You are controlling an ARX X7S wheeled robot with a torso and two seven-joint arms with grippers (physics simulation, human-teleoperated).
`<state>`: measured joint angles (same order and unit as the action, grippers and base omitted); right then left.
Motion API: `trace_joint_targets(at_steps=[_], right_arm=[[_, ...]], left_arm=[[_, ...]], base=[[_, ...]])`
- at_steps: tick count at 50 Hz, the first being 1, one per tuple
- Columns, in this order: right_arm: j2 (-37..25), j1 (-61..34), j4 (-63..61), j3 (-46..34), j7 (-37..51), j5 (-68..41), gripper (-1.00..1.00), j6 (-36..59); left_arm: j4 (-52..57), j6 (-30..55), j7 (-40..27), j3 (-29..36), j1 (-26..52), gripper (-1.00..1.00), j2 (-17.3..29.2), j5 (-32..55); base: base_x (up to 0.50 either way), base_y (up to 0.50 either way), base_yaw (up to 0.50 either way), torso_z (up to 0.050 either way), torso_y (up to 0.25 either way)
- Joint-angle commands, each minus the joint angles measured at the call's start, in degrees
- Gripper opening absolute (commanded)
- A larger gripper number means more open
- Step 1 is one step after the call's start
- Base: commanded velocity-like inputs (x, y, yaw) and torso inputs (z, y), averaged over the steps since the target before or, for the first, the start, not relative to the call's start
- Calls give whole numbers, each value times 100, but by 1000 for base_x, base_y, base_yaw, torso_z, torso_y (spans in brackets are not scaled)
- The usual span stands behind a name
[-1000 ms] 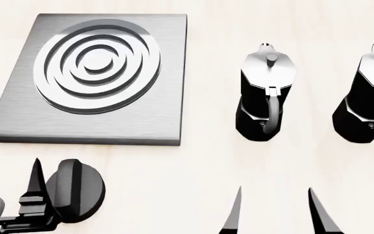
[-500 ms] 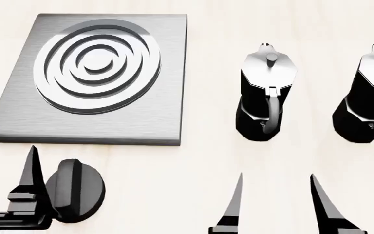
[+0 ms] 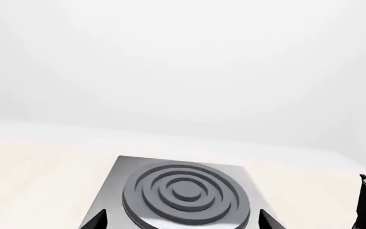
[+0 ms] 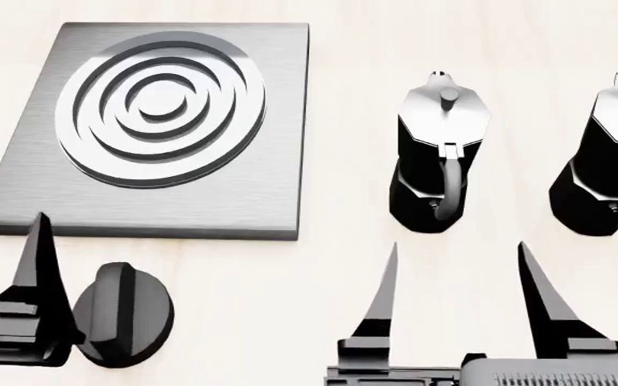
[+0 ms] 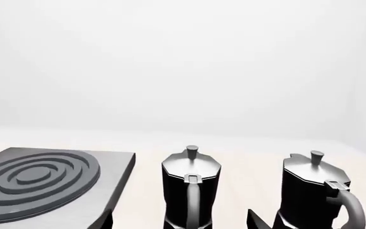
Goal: Turn off the stove.
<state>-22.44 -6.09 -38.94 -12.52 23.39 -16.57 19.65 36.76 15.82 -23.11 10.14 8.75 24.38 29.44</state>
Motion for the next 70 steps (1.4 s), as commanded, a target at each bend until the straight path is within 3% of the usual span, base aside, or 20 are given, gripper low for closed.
trace_joint_targets(at_steps=[1, 70], right_arm=[[-31, -278, -264, -2, 67, -67, 100, 291], [-149, -1399, -1388, -109, 407, -436, 100, 1452]], left_arm=[[245, 76, -33, -65, 89, 100, 78, 155], [1317, 518, -562, -468, 583, 100, 417, 1038]], base=[[0, 0, 0, 0, 0], [0, 0, 0, 0, 0]])
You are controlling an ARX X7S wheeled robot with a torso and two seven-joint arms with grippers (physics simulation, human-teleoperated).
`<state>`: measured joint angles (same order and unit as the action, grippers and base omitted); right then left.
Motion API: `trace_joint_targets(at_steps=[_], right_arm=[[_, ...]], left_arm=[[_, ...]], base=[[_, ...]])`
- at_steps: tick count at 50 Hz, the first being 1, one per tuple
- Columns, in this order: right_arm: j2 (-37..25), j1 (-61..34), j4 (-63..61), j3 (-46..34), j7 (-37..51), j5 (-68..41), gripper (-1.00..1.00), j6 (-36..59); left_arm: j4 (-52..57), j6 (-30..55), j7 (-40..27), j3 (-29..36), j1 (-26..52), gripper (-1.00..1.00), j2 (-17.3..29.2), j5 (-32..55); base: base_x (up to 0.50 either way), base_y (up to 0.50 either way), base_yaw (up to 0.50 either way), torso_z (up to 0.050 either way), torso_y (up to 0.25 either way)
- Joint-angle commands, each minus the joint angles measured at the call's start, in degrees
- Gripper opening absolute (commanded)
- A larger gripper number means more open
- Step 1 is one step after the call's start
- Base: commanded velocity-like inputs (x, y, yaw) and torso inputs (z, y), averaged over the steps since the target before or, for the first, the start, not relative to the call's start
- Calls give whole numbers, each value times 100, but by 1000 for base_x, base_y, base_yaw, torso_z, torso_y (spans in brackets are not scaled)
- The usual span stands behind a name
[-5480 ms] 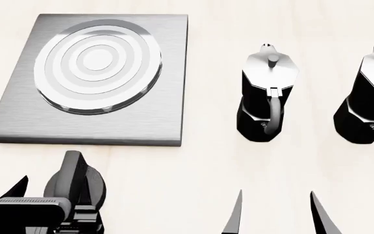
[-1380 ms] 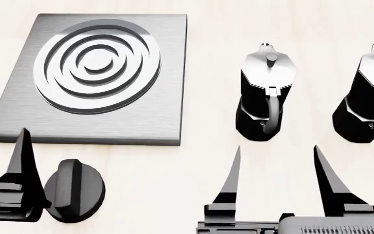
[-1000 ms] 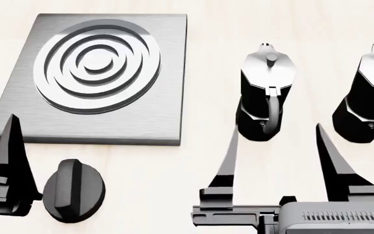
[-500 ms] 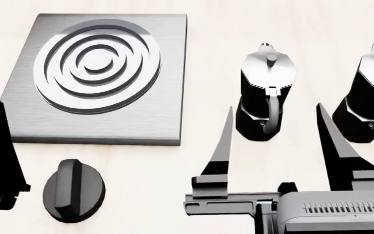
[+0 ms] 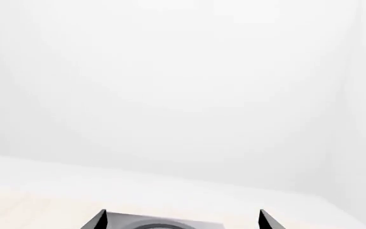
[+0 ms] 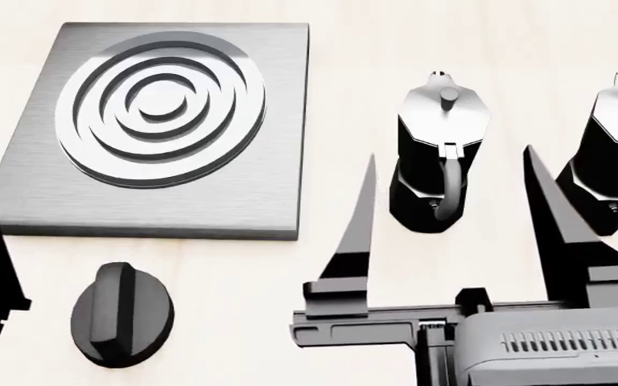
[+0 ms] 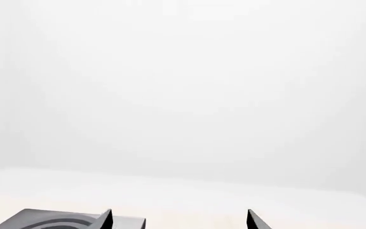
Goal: Turn off the stove.
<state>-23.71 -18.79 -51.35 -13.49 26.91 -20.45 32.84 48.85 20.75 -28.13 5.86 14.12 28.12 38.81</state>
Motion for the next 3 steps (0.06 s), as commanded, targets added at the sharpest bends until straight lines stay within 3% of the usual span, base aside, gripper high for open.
trace_joint_targets(at_steps=[1, 3], right_arm=[[-24, -141, -155, -12, 59, -55, 100, 140], [-25, -183, -179, -15, 71, -71, 100, 172]], left_arm=[[114, 28, -65, -40, 53, 100, 46, 108], [135, 40, -83, -49, 80, 100, 53, 133]], base=[[0, 0, 0, 0, 0], [0, 0, 0, 0, 0]])
